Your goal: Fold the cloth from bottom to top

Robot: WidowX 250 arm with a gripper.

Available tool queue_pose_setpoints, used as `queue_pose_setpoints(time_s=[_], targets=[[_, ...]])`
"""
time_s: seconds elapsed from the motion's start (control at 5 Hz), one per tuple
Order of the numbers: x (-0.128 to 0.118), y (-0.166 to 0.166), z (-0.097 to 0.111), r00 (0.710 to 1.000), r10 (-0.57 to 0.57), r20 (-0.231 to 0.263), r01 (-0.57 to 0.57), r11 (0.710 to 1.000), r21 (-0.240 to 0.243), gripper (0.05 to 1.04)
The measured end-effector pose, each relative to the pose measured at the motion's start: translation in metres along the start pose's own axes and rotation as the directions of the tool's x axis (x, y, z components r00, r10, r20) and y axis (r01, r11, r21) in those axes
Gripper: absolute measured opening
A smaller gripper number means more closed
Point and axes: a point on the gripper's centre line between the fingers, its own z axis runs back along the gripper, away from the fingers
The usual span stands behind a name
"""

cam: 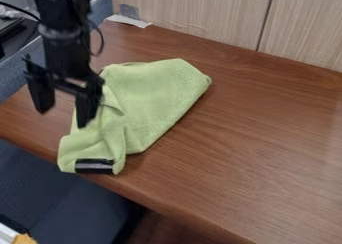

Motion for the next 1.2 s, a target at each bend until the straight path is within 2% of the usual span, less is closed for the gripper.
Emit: queue_pose_setpoints(time_s=[0.2, 0.4, 0.8, 1.0, 1.2], targets=[[-0.006, -0.023, -0.014, 0.996, -0.067, 0.054, 0.067, 0.998, 0.006, 1.0], [-0.012, -0.043, -0.022, 0.99, -0.114, 0.088, 0.114, 0.993, 0.009, 1.0], [-0.016, -0.043, -0.047, 0.988, -0.144, 0.05, 0.142, 0.989, 0.037, 1.0], [-0.015, -0.041, -0.058, 0.987, -0.16, 0.021, 0.159, 0.986, 0.05, 0.964], [-0.015, -0.04, -0.061, 0.983, -0.186, 0.003, 0.185, 0.979, 0.08, 0.785]])
